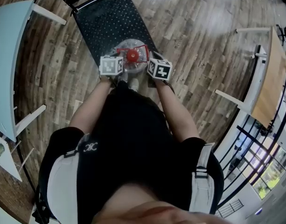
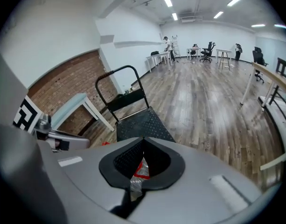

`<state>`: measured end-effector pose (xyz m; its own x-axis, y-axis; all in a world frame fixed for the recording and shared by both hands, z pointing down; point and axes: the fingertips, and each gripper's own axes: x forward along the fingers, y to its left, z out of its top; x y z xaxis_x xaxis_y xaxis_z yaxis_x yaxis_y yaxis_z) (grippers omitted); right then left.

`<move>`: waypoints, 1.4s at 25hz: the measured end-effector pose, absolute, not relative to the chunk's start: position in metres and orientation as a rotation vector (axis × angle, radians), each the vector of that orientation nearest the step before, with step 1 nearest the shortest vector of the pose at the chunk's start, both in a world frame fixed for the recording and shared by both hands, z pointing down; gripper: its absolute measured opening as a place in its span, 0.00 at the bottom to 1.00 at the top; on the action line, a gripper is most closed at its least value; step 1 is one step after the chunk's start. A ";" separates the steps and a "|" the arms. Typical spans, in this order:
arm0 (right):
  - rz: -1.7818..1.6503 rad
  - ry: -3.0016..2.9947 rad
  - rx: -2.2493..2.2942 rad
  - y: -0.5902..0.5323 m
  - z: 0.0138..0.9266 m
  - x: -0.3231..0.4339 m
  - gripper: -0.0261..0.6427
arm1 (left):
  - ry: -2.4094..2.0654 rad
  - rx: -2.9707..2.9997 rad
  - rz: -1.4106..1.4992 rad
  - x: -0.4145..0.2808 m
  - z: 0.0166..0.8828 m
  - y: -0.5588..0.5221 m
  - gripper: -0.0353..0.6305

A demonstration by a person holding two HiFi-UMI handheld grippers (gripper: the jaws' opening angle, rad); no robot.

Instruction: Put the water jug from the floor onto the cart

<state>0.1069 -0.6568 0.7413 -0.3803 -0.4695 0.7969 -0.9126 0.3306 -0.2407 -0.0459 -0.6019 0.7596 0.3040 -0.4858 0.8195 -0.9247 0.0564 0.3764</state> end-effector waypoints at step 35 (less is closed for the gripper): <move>0.769 -2.384 1.443 -0.715 0.560 0.106 0.06 | -1.589 1.923 0.433 -0.026 0.578 -0.689 0.05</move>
